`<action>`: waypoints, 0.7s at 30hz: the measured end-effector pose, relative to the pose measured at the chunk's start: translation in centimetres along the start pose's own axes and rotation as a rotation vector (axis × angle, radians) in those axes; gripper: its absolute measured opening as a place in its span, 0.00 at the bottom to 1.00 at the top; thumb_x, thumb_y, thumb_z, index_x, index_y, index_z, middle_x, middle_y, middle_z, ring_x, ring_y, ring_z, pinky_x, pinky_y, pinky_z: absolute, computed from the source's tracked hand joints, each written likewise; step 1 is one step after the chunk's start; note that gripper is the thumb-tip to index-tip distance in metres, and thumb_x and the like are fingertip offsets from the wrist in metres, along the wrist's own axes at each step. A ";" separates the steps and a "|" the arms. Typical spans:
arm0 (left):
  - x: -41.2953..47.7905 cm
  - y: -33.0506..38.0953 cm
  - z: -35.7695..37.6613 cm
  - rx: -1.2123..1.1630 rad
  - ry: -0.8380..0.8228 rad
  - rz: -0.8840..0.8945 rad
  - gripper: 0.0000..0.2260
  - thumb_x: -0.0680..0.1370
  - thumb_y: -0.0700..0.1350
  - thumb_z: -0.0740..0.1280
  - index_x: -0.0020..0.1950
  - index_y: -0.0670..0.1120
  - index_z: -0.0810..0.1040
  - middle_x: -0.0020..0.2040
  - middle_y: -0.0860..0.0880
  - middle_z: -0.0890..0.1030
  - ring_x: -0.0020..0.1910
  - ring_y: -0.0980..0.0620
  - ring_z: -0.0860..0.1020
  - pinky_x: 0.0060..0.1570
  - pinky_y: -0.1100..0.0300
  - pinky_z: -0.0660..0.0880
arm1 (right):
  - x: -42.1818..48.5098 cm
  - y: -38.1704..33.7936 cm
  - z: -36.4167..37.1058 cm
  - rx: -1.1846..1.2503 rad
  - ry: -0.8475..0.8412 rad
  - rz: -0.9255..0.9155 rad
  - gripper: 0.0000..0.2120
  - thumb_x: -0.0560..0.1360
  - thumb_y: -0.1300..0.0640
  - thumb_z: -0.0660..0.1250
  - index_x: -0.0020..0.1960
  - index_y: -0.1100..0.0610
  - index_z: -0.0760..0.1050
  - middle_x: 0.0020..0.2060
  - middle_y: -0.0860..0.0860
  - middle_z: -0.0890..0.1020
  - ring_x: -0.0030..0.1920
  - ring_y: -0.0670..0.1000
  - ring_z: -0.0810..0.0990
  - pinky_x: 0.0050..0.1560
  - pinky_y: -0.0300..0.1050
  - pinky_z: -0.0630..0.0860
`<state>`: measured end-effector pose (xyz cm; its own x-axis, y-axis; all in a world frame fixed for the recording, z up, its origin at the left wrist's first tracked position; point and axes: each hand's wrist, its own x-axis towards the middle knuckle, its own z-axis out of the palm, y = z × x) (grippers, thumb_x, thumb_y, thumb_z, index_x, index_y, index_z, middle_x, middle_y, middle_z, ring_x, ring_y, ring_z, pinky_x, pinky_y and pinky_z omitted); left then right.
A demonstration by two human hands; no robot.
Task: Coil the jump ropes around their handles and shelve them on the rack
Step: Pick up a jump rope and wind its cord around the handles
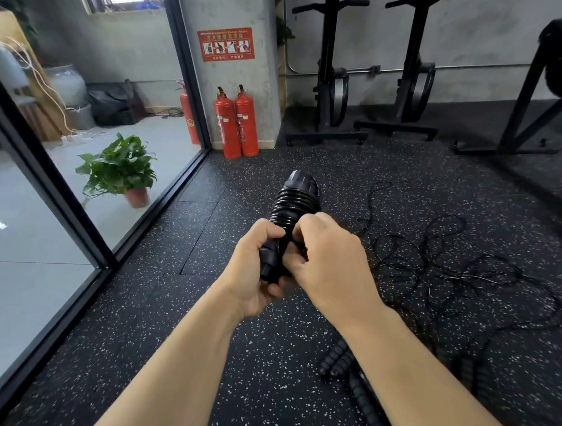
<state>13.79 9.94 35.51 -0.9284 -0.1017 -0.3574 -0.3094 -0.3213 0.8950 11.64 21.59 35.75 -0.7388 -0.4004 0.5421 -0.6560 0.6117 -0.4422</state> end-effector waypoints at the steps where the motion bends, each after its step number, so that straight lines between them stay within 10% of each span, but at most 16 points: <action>1: 0.0 0.1 0.1 -0.003 0.006 0.006 0.20 0.76 0.52 0.59 0.26 0.48 0.77 0.26 0.51 0.74 0.20 0.55 0.66 0.19 0.69 0.56 | 0.0 -0.1 0.2 -0.013 0.030 -0.018 0.07 0.74 0.57 0.67 0.45 0.58 0.70 0.42 0.53 0.75 0.36 0.59 0.77 0.36 0.54 0.73; 6: -0.1 0.2 0.4 -0.035 0.032 0.009 0.21 0.77 0.51 0.60 0.25 0.48 0.77 0.25 0.52 0.73 0.19 0.56 0.66 0.19 0.69 0.56 | 0.0 -0.1 1.5 -0.062 0.203 -0.050 0.11 0.66 0.59 0.72 0.40 0.58 0.69 0.34 0.53 0.74 0.22 0.56 0.72 0.25 0.41 0.58; 21: -0.6 0.5 0.3 -0.075 0.032 -0.001 0.19 0.75 0.49 0.59 0.25 0.48 0.75 0.24 0.54 0.72 0.21 0.56 0.64 0.22 0.66 0.54 | 0.0 -1.1 2.3 -0.109 0.300 -0.011 0.12 0.60 0.57 0.69 0.37 0.55 0.66 0.29 0.48 0.73 0.23 0.53 0.71 0.25 0.40 0.55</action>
<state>14.09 10.09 36.25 -0.9205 -0.1312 -0.3682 -0.2933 -0.3909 0.8725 12.00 19.40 34.60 -0.6424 -0.1983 0.7403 -0.6313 0.6845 -0.3645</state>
